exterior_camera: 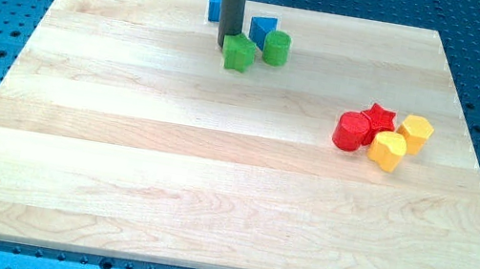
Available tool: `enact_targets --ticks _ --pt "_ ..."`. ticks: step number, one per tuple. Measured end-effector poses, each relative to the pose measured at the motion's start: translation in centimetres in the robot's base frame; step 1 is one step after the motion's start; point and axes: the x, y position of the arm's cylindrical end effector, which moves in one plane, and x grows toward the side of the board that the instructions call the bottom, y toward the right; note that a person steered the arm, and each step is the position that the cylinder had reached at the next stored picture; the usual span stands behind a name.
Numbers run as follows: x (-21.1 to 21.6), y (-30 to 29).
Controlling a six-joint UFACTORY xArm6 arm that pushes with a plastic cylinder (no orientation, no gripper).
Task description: Move the green circle diagonal to the bottom left of the blue cube
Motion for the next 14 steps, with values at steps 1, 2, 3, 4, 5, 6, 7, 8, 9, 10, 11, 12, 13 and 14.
enact_targets --ticks 1,2,3,4,5,6,7,8,9,10,11,12,13,14 --pt "-1.5 5.0" --pt "-5.2 9.1" --pt "-3.9 11.7" --pt "-0.8 15.5" --pt "0.7 9.5" --pt "-0.7 3.0" --pt "-2.5 5.7" --pt "-3.1 -0.3" --pt "-0.6 -7.1" --pt "-1.1 -5.1" --pt "-1.1 -4.2" --pt "-1.6 -3.5" --pt "-1.2 -0.5" --pt "0.0 -1.8"
